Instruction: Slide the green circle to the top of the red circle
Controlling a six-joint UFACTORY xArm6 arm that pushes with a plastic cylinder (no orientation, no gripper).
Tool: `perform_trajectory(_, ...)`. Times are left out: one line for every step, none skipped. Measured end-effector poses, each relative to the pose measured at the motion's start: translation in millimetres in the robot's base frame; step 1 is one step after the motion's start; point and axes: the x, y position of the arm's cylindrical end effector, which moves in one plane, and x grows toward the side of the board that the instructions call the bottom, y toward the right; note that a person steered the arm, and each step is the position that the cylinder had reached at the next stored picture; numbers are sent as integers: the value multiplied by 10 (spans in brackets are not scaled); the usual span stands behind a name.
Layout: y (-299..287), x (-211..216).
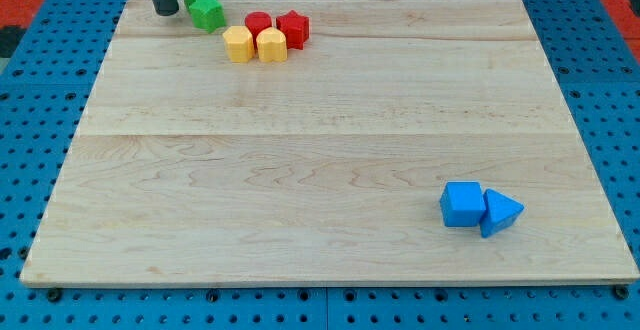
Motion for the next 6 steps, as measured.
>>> perform_trajectory(-107,-100)
perform_trajectory(-63,-378)
perform_trajectory(25,-382)
perform_trajectory(425,-359)
perform_trajectory(874,-177)
perform_trajectory(1150,-68)
